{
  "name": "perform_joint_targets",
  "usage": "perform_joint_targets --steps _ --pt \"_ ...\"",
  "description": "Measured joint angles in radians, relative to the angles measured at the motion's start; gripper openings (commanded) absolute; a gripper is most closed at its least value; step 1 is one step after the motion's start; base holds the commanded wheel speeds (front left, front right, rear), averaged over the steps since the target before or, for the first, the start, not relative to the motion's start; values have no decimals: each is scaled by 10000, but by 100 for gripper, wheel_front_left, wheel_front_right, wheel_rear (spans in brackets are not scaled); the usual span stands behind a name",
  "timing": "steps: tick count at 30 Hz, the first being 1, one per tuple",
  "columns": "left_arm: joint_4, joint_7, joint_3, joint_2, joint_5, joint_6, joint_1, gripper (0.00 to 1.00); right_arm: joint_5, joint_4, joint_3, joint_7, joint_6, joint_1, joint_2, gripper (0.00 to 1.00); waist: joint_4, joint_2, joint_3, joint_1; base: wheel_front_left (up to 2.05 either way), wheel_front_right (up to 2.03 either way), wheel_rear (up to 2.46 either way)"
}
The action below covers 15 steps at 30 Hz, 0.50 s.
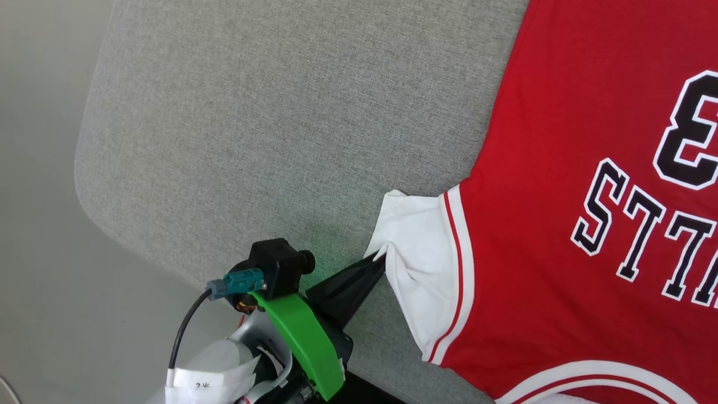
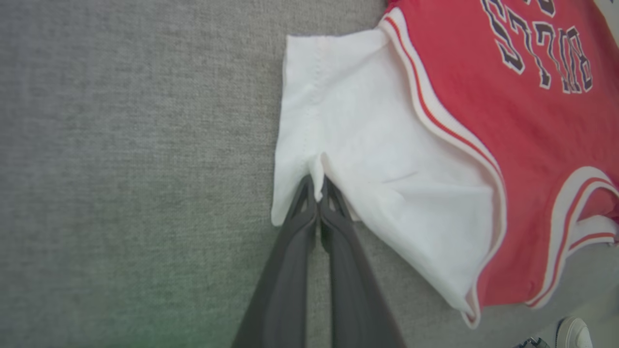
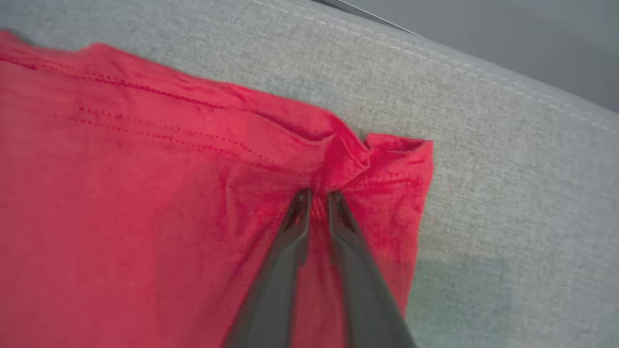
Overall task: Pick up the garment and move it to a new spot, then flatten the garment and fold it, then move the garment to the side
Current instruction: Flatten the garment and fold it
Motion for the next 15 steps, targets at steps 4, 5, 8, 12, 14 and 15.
perform_joint_targets --steps 4,5,8,12,14,15 --pt "115 -40 33 88 36 33 -19 0 157 150 94 -545 0 542 23 0 -178 0 -332 1 0 0 0" --pt "119 -48 42 105 44 73 -19 0 169 192 88 -639 0 643 23 0 -207 0 -396 1 0 0 0" --pt "88 -33 67 203 44 180 -17 0 305 370 42 -920 0 1102 69 0 -325 0 -689 0 0 0 0" --pt "46 77 100 341 29 293 3 0 539 571 -132 -1327 0 1894 173 0 -511 0 -1157 0 0 0 0" --pt "58 150 155 464 -29 410 45 0 662 679 -263 -1649 0 2417 345 0 -658 0 -1474 0 0 0 0" --pt "59 161 167 529 -56 447 53 0 665 688 -280 -1766 0 2619 395 0 -719 0 -1592 -1 0 0 0"
